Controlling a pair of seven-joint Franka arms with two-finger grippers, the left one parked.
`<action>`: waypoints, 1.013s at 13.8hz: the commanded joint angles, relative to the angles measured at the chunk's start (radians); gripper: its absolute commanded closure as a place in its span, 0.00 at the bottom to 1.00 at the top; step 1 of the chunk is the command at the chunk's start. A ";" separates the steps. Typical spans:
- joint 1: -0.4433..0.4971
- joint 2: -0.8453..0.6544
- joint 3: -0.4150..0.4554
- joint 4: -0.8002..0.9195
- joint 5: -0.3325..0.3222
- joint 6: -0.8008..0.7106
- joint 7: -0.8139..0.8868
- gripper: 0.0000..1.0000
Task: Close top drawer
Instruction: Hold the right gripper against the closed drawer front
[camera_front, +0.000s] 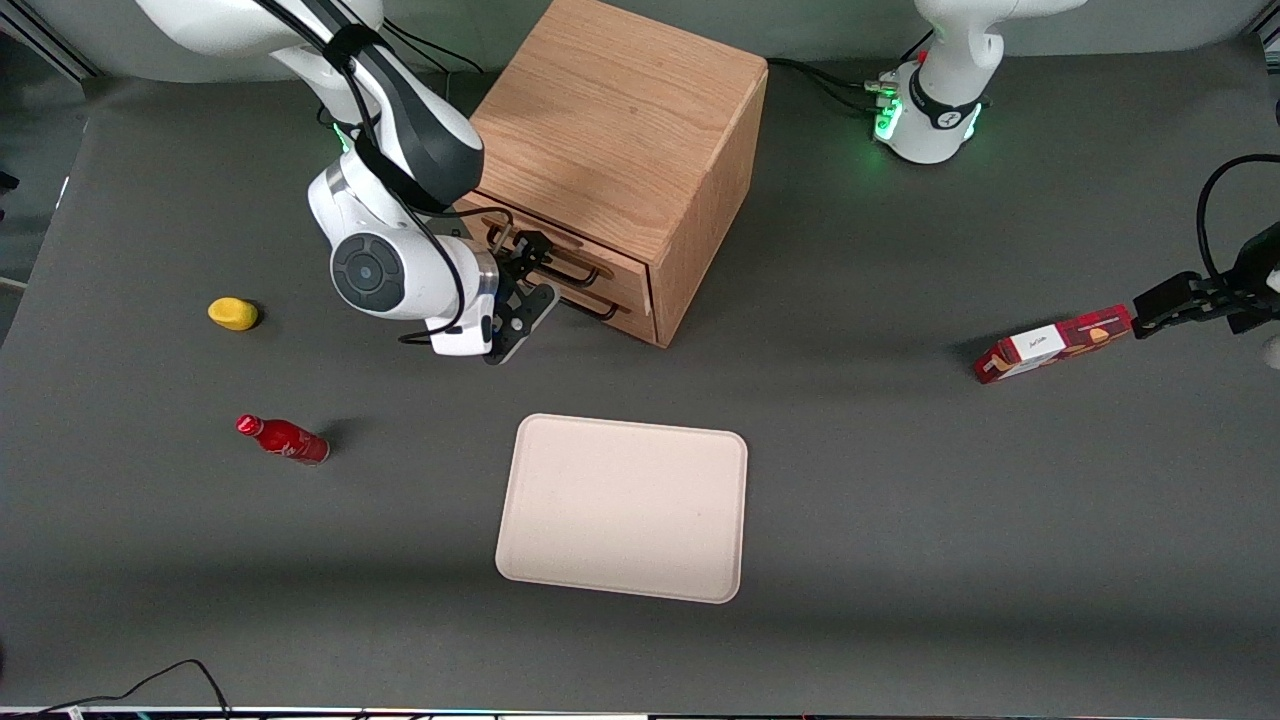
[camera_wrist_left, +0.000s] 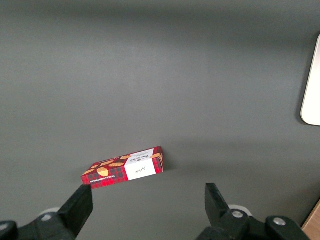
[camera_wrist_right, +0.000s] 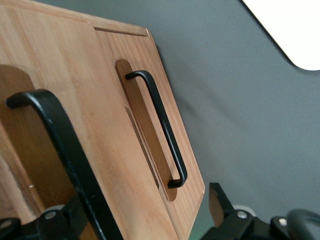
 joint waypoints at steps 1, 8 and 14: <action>-0.017 -0.041 0.029 -0.045 0.021 0.017 0.034 0.00; -0.017 -0.048 0.036 -0.043 0.021 0.014 0.046 0.00; -0.037 -0.051 0.032 0.003 0.021 0.011 0.046 0.00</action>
